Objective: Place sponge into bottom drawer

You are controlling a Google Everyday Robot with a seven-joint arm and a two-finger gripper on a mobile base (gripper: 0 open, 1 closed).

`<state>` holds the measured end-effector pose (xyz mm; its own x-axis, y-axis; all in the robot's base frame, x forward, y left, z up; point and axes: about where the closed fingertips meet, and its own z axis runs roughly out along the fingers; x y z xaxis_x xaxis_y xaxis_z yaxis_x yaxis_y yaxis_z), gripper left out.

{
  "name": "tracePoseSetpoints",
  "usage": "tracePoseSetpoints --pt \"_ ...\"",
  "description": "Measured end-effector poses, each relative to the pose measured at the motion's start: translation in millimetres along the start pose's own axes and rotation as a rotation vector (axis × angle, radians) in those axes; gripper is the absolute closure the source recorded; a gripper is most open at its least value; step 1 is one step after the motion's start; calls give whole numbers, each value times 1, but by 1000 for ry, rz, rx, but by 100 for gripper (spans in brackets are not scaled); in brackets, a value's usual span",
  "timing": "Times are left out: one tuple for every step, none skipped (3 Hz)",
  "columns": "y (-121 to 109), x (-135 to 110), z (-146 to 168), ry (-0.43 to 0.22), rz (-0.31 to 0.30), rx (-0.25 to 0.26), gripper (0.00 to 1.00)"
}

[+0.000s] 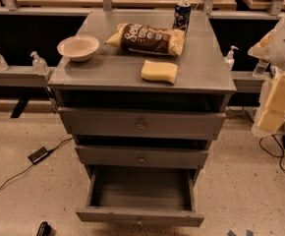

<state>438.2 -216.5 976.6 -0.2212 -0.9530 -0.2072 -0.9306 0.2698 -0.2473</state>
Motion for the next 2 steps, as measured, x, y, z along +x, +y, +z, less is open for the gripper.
tracePoseSetpoints --pt "0 0 0 0 0 0 0" --pt "-9 -2 -1 -24 15 32 0"
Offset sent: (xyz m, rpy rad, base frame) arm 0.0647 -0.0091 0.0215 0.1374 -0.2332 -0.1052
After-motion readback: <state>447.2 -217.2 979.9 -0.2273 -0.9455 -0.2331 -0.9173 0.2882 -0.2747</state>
